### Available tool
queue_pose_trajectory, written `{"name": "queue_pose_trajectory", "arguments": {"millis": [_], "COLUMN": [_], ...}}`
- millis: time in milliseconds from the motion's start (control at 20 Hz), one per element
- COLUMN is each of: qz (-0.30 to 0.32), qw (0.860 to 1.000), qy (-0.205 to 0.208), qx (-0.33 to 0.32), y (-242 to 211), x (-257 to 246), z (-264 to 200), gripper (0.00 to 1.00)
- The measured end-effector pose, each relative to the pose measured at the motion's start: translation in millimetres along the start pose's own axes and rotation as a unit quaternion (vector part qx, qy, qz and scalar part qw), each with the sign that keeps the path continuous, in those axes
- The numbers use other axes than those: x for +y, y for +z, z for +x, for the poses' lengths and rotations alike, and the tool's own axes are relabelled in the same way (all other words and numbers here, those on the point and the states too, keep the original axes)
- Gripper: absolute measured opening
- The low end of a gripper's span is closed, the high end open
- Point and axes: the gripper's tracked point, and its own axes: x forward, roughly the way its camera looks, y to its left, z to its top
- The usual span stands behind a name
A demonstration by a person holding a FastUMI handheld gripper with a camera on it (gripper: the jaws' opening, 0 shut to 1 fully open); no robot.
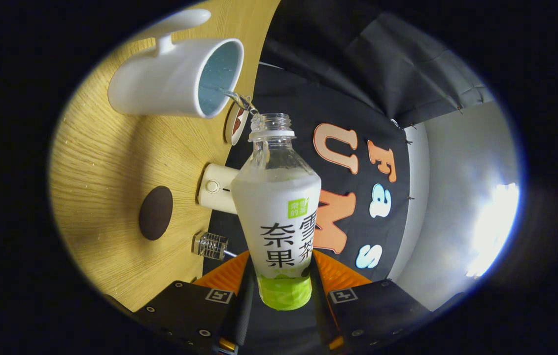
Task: Take the bottle from table, then pour the juice into the cup, finally place the bottle on the coaster
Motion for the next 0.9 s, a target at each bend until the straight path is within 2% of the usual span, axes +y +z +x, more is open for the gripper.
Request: {"name": "queue_pose_trajectory", "arguments": {"millis": [900], "qz": [-0.058], "qw": [0.998], "qy": [-0.022], "qx": [-0.027], "y": [0.9], "x": [-1.2], "z": [1.0], "gripper": [0.56]}}
